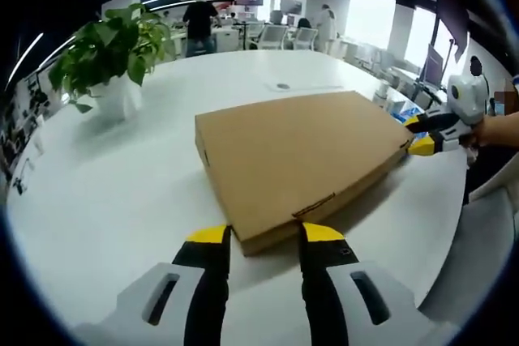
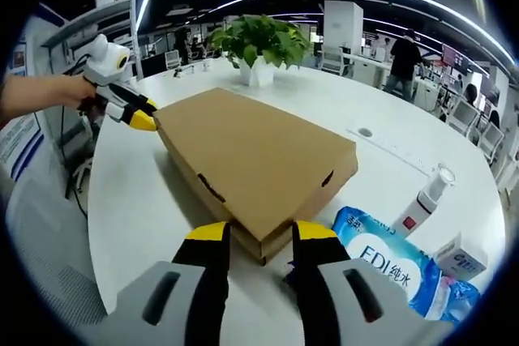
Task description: Operate the shoe box by opening the lid, removing the specified soft item, and placing it in the target area until the item is outside and the box remains undamaged.
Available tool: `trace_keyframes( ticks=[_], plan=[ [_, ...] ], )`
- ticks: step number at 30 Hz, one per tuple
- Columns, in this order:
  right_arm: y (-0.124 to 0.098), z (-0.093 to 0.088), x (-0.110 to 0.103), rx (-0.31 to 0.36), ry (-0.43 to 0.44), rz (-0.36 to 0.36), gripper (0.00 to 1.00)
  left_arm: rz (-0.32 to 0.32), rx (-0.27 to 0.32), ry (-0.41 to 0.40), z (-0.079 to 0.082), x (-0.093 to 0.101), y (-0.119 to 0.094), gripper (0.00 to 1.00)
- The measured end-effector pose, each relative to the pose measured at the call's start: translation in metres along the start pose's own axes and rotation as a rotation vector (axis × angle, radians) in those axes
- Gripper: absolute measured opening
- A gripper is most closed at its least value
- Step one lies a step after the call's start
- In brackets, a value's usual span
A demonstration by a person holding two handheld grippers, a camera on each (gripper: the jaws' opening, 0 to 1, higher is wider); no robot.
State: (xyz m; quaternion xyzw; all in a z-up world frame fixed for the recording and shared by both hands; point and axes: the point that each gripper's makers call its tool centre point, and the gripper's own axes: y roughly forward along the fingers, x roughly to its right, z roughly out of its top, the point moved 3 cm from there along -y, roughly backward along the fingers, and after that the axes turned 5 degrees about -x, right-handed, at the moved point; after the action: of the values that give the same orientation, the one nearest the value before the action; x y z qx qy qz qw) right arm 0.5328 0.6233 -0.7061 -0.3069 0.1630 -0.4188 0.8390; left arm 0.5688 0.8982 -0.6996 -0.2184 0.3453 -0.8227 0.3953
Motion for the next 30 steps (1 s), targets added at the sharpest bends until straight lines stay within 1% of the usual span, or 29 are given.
trace_keyframes(
  ticks=[4,21,25,27,29,30],
  plan=[
    [0.0035,0.0035,0.0052,-0.005,-0.001,-0.001,0.28,-0.002,-0.002,0.000,0.0032,-0.0029,0.0026,0.32],
    [0.0041,0.0038,0.0017,-0.001,0.017,-0.012,0.28,-0.007,-0.007,0.003,0.0047,-0.0058,0.0032,0.32],
    [0.0034,0.0034,0.0020,-0.005,0.008,-0.016,0.28,-0.019,-0.006,0.000,0.0045,-0.0056,0.0029,0.34],
    [0.0025,0.0036,0.0007,-0.005,0.005,-0.021,0.28,-0.023,-0.018,0.000,0.0027,-0.0048,0.0027,0.35],
    [-0.0006,0.0037,0.0008,0.003,-0.003,-0.031,0.29,-0.033,-0.027,-0.005,-0.0004,-0.0015,0.0023,0.38],
    [-0.0022,0.0032,0.0014,0.003,-0.002,-0.033,0.30,-0.037,-0.019,-0.005,-0.0018,0.0016,0.0013,0.42]
  ],
)
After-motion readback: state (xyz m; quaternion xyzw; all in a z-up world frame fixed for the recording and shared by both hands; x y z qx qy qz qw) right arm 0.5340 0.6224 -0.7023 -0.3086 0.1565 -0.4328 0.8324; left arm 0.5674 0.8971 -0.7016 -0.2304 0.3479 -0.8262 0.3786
